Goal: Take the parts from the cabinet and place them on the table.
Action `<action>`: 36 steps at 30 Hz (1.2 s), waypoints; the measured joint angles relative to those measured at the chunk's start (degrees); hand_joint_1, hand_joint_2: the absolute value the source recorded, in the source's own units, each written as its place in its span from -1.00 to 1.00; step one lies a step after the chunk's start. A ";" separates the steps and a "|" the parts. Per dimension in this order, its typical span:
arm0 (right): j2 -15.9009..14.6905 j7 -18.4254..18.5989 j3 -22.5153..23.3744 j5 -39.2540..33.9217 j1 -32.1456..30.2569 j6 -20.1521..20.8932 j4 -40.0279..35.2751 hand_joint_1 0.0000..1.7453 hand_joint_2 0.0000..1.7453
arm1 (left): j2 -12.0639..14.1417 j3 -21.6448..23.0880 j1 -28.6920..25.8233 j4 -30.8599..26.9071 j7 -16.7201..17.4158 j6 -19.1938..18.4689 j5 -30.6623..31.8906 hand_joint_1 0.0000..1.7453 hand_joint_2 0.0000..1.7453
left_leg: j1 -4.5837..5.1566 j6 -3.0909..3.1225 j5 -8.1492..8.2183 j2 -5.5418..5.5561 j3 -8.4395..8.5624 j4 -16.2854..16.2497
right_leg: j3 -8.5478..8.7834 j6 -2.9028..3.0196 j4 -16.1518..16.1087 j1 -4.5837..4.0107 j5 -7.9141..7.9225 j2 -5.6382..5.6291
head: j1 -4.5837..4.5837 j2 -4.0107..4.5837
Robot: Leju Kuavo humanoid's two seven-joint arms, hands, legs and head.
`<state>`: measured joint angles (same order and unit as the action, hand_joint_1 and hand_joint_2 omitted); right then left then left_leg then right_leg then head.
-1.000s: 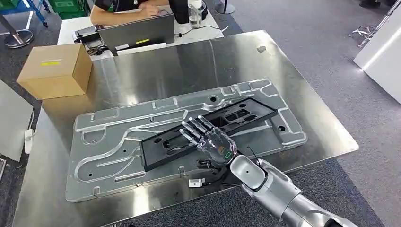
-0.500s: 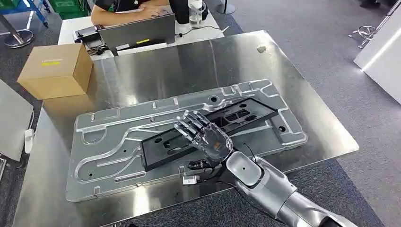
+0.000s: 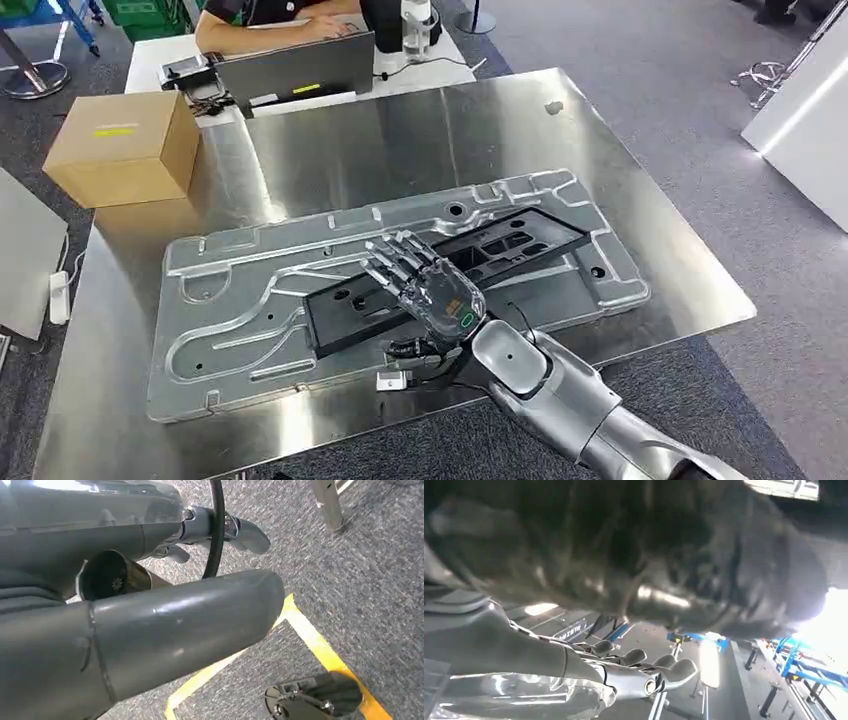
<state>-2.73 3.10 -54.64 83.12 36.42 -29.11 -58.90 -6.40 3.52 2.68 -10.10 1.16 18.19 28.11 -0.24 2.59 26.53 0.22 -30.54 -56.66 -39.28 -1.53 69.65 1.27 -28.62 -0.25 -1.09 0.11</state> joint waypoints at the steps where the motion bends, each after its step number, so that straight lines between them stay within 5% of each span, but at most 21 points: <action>1: 0.00 0.04 0.00 0.00 0.02 0.00 0.00 -1.00 -1.00 | -0.04 0.00 0.02 0.00 0.00 -0.02 0.00 -1.00 -1.00 | -0.11 -0.30 0.29 0.04 -0.09 -0.53 | 2.69 -0.08 -5.05 0.18 2.42 0.10 | -0.02 0.00; 2: 0.00 0.17 0.02 -0.02 0.04 0.00 0.00 -1.00 -1.00 | -0.04 0.00 0.04 0.00 -0.11 -0.02 0.00 -1.00 -1.00 | -0.11 -0.71 0.71 0.08 -0.37 -1.12 | 4.53 -0.08 -9.09 0.26 2.42 0.16 | -0.04 0.00; 3: 0.04 0.28 0.02 -0.02 0.08 0.00 -0.02 -1.00 -1.00 | -0.07 0.00 0.17 0.00 -0.18 -0.02 0.02 -1.00 -1.00 | 0.14 -1.05 0.90 0.18 -0.97 -1.68 | 5.02 0.27 -9.10 -0.40 2.23 -0.02 | 0.00 0.00; 7: 0.05 0.37 0.02 -0.02 0.06 -0.04 -0.02 -1.00 -1.00 | -0.07 0.00 0.14 0.00 -0.33 -0.11 0.02 -1.00 -1.00 | 0.00 -2.22 0.76 0.23 -1.38 -2.07 | 4.34 1.79 -9.78 -0.26 2.73 -0.06 | 0.02 0.00; 9: 0.07 0.42 0.02 -0.02 0.12 -0.04 -0.02 -1.00 -1.00 | -0.09 0.00 0.16 0.00 -0.33 -0.11 0.02 -1.00 -1.00 | -0.22 -2.89 4.42 0.10 -2.61 -5.41 | 4.05 2.63 -10.02 -0.10 3.27 0.17 | 0.13 0.00; 11: 0.11 0.44 0.02 -0.02 0.07 -0.11 -0.02 -1.00 -1.00 | -0.13 0.00 0.20 0.00 -0.35 -0.11 0.04 -1.00 -1.00 | -0.45 -3.33 9.53 0.09 -5.77 -13.79 | 3.23 3.08 -9.98 -0.20 3.78 0.34 | 0.11 0.00; 13: 0.11 0.48 0.02 -0.02 -0.06 -0.20 0.00 -1.00 -1.00 | -0.20 0.00 0.15 0.00 -0.37 -0.09 0.02 -1.00 -1.00 | -0.50 -3.57 11.02 0.08 -7.37 -18.93 | 2.25 3.08 -9.92 -0.27 4.50 0.41 | 0.09 0.00; 15: 0.11 0.48 0.02 -0.02 -0.11 -0.28 0.00 -1.00 -1.00 | -0.20 0.00 0.13 0.00 -0.37 -0.07 0.04 -1.00 -1.00 | -0.50 -3.45 7.42 0.08 -3.84 -13.62 | 1.37 2.91 -9.81 -0.27 5.20 0.41 | 0.09 0.00; 17: 0.11 0.61 0.04 -0.02 -0.10 -0.28 0.00 -1.00 -1.00 | -0.20 0.00 0.32 0.00 -0.35 0.02 0.09 -1.00 -1.00 | -0.50 -2.98 3.83 0.07 2.40 -3.45 | 0.80 2.49 -9.65 -0.26 5.87 0.36 | 0.11 0.00; 18: 0.11 0.63 0.07 -0.02 -0.09 -0.28 -0.02 -1.00 -1.00 | -0.20 0.00 0.49 0.00 -0.33 0.04 0.09 -1.00 -1.00 | -0.22 -2.80 4.79 0.13 3.72 -0.48 | 0.54 2.07 -9.64 -0.48 6.19 0.35 | 0.11 0.00; 22: 0.15 0.66 0.15 -0.02 -0.11 -0.37 0.00 -1.00 -1.00 | -0.26 0.00 0.39 0.00 -0.28 0.04 0.11 -1.00 -1.00 | 0.05 -1.56 2.73 0.15 2.11 -0.59 | 0.45 0.43 -10.72 -0.63 8.38 0.34 | 0.02 0.00; 23: -0.02 0.68 0.17 -0.02 -0.11 -0.39 0.02 -1.00 -1.00 | -0.37 0.00 0.46 0.00 -0.28 0.04 0.11 -1.00 -1.00 | -0.46 -1.16 1.90 -0.19 1.95 -0.30 | 0.06 0.29 -10.12 -0.32 7.30 0.19 | 0.02 0.00; 26: -0.04 0.72 0.26 -0.07 -0.14 -0.42 0.02 -1.00 -1.00 | -0.39 -0.02 0.62 0.00 -0.22 0.04 0.11 -1.00 -1.00 | -0.23 0.04 0.03 -0.36 -0.44 -0.40 | -3.18 -0.01 -0.13 -0.35 -2.86 0.21 | -0.07 0.00; 27: -0.04 0.72 0.26 -0.07 -0.22 -0.42 0.02 -1.00 -1.00 | -0.46 -0.02 0.59 0.00 -0.22 0.04 0.09 -1.00 -1.00 | -0.09 0.08 -0.57 -0.39 -1.30 -0.47 | -4.15 -0.14 4.24 -0.38 -4.74 0.22 | 0.00 0.00; 28: -0.04 0.72 0.26 -0.07 -0.31 -0.42 0.04 -1.00 -1.00 | -0.46 -0.02 0.57 0.00 -0.22 0.02 0.09 -1.00 -1.00 | 0.02 0.06 -1.09 -0.40 -2.09 -0.56 | -4.33 -0.18 6.83 -0.38 -4.75 0.23 | -0.04 0.00; 30: -0.07 0.72 0.26 -0.07 -0.41 -0.42 0.11 -1.00 -1.00 | -0.48 -0.02 0.57 0.00 -0.22 0.02 0.09 -1.00 -1.00 | 0.20 -0.07 -1.98 -0.40 -3.68 -0.96 | -1.39 0.09 4.97 -0.44 -1.53 0.23 | -0.02 0.00; 31: -0.07 0.72 0.26 -0.07 -0.38 -0.44 0.09 -1.00 -1.00 | -0.48 -0.02 0.59 0.00 -0.22 0.02 0.09 -1.00 -1.00 | 0.25 -0.14 -2.34 -0.38 -4.43 -1.29 | 2.10 0.43 0.54 -0.52 0.33 0.22 | -0.02 0.00; 32: -0.04 0.72 0.28 -0.07 -0.32 -0.44 0.09 -1.00 -1.00 | -0.50 -0.02 0.61 0.00 -0.22 0.02 0.09 -1.00 -1.00 | 0.28 -0.29 -2.59 -0.35 -4.93 -1.65 | 5.96 0.88 -4.72 -0.64 0.91 0.20 | -0.02 0.00; 33: -0.04 0.72 0.33 -0.07 -0.23 -0.46 0.02 -1.00 -1.00 | -0.59 -0.02 0.60 0.00 -0.22 0.02 0.09 -1.00 -1.00 | 0.49 -0.56 -2.78 -0.32 -5.40 -1.97 | 8.70 1.31 -9.05 -1.00 -0.84 0.16 | -0.02 0.00; 36: -0.04 0.74 0.55 -0.11 -0.17 -0.55 0.00 -1.00 -1.00 | -0.63 -0.02 0.61 0.00 -0.22 -0.11 0.09 -1.00 -1.00 | 0.35 -1.56 -4.06 -0.33 -5.74 -1.85 | 8.94 1.76 -10.73 -1.43 -0.56 0.20 | 0.00 0.00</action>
<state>-2.78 3.85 -54.10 83.01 36.25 -29.66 -58.90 -7.04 3.50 3.29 -10.10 0.94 18.08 28.20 0.11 1.03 22.47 -0.11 -36.28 -58.51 -30.34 0.24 58.93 -0.16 -29.18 -0.05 -1.09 0.11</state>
